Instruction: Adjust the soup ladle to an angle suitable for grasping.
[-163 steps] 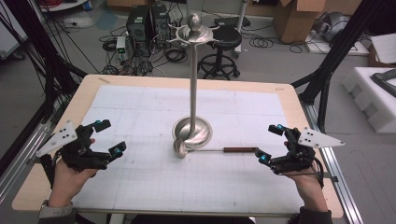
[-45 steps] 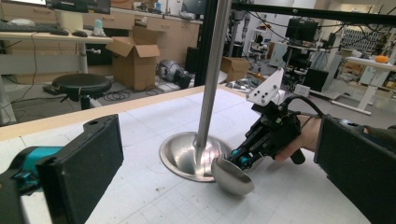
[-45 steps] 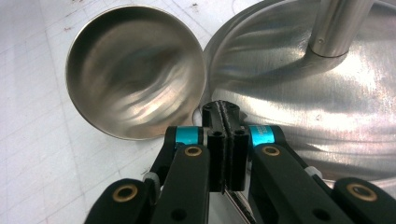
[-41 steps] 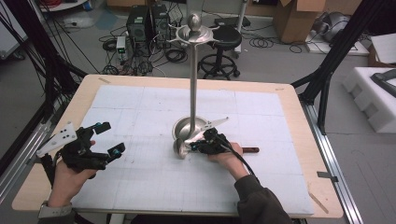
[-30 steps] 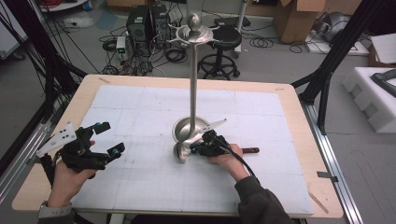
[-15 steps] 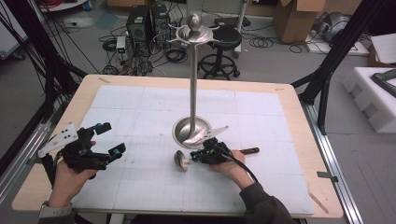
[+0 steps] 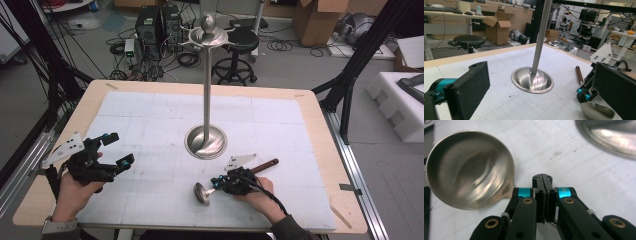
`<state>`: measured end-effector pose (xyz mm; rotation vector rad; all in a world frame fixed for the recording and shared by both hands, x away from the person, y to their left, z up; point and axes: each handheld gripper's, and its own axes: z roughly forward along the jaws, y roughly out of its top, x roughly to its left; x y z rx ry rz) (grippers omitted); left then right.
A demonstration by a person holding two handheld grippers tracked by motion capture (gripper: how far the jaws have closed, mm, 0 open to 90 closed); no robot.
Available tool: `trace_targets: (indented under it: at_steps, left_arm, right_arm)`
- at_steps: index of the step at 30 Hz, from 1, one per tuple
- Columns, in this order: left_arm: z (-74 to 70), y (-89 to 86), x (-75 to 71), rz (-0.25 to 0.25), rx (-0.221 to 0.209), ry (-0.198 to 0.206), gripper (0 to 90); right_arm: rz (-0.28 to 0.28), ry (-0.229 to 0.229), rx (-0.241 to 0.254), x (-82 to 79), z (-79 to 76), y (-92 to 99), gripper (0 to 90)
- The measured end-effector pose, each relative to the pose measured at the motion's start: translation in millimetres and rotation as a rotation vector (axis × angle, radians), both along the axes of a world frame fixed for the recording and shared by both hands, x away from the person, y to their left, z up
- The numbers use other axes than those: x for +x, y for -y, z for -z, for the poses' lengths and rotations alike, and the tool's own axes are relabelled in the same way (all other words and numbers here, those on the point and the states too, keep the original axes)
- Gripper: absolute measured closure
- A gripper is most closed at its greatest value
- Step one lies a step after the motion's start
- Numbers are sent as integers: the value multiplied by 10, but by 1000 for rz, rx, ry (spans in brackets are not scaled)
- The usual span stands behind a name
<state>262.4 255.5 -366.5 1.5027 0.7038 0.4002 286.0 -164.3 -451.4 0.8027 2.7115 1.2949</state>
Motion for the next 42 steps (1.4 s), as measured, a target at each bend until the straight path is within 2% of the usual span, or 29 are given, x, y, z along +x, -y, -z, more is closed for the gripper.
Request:
trace_targets:
  at_steps: [4,6,8,10,13,14,16,18,24,25,33,37,38,42]
  left_arm:
    - [20,13,12,0,5,-8,19]
    - [23,19,13,-1,5,-8,18]
    - [22,20,14,0,8,-7,18]
    - [20,15,12,-3,6,-6,19]
    - [20,10,12,-4,7,-5,19]
    - [20,11,11,-4,7,-5,19]
    - [20,10,12,-2,8,-4,19]
    - [23,20,13,-2,6,-6,19]
    - [7,49,5,9,-1,1,19]
    - [6,52,4,13,2,1,19]
    - [21,72,18,12,4,-9,18]
    - [36,99,27,15,12,-16,18]
    - [38,109,28,18,14,-17,18]
    - [34,102,30,16,12,-17,18]
  right_arm:
    - [-7,-32,22,-83,12,105,896]
    - [-13,-27,22,-94,16,128,896]
    - [-20,-17,16,-126,12,165,896]
    - [-37,24,-1,-185,4,214,896]
    - [-45,34,-7,-216,1,254,896]
    - [-41,17,6,-244,6,324,896]
    - [-39,15,8,-253,8,351,896]
    - [-40,12,12,-296,10,464,896]
    - [-42,5,13,-369,9,632,896]
    - [-36,-6,21,-396,12,692,896]
    - [-22,-4,29,-480,16,882,896]
    - [-33,1,22,-478,11,877,897]
    - [-51,12,25,-446,5,887,897]
    - [-27,28,55,-399,-34,955,897]
